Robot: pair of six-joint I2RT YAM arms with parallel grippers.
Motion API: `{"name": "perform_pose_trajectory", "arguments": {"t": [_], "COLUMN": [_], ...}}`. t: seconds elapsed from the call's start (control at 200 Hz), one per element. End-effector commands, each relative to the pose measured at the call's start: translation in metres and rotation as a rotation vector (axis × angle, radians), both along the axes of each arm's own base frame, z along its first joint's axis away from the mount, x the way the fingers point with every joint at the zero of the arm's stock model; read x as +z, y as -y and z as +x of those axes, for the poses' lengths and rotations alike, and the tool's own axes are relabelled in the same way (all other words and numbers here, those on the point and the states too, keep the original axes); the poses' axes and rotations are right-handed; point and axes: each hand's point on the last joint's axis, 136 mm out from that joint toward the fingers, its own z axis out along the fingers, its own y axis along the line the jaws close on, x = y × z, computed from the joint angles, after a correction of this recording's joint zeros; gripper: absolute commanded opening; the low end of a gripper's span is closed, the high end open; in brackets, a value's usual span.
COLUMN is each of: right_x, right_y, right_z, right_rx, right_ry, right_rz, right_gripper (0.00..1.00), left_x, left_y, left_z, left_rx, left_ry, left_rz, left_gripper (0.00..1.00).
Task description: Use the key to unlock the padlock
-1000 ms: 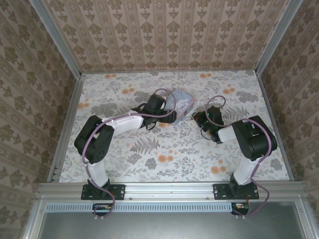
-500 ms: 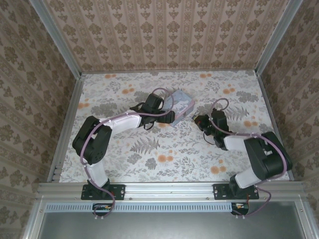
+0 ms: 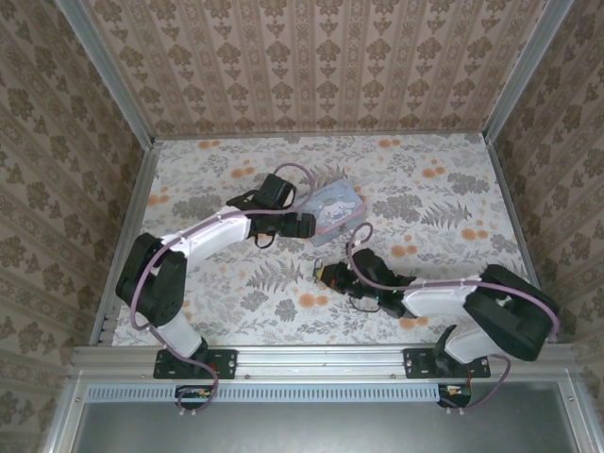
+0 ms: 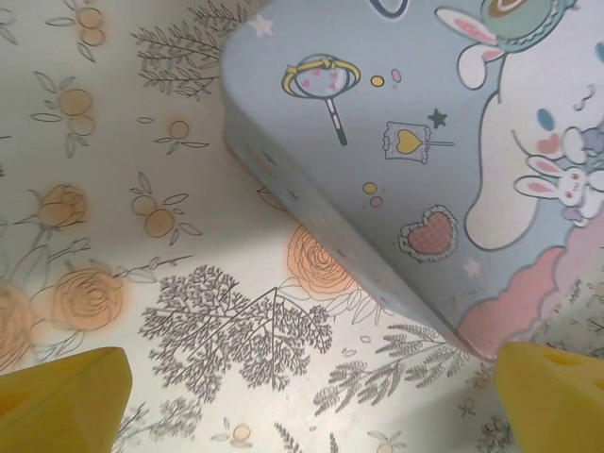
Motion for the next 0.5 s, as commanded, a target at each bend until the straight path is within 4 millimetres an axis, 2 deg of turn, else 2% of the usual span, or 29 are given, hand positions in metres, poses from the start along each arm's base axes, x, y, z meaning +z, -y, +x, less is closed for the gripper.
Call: {"name": "perform_pose_trajectory", "arguments": {"t": [0.0, 0.1, 0.195, 0.26, 0.31, 0.405, 0.465, 0.495], "right_x": [0.001, -0.018, -0.036, -0.041, -0.042, -0.034, -0.027, -0.016], "right_y": [-0.016, -0.014, 0.001, 0.013, 0.022, 0.037, 0.049, 0.055], "right_z": [0.009, 0.008, 0.008, 0.008, 0.008, 0.008, 0.007, 0.009], "right_rx": [-0.043, -0.061, -0.100, -0.122, -0.143, -0.156, -0.165, -0.170], "right_ry": [0.006, -0.032, -0.060, -0.073, -0.079, -0.070, -0.064, -0.044], "right_rz": [0.047, 0.042, 0.000, -0.013, -0.023, -0.044, -0.074, -0.070], "right_gripper": [0.00, 0.00, 0.00, 0.00, 0.09, 0.42, 0.57, 0.62], "left_x": [0.026, 0.034, 0.041, 0.046, 0.049, 0.055, 0.060, 0.062], "left_y": [-0.011, -0.018, -0.026, -0.033, -0.038, -0.049, -0.058, -0.062], "left_z": [-0.004, -0.009, -0.014, -0.017, -0.020, -0.024, -0.025, -0.026], "left_rx": [0.018, 0.029, 0.039, 0.047, 0.055, 0.075, 0.093, 0.098], "left_ry": [0.011, 0.019, 0.026, 0.033, 0.038, 0.045, 0.052, 0.054], "left_rz": [-0.021, -0.030, -0.034, -0.036, -0.041, -0.053, -0.060, -0.062], "left_gripper": [1.00, 1.00, 1.00, 1.00, 1.00, 1.00, 1.00, 1.00]}}
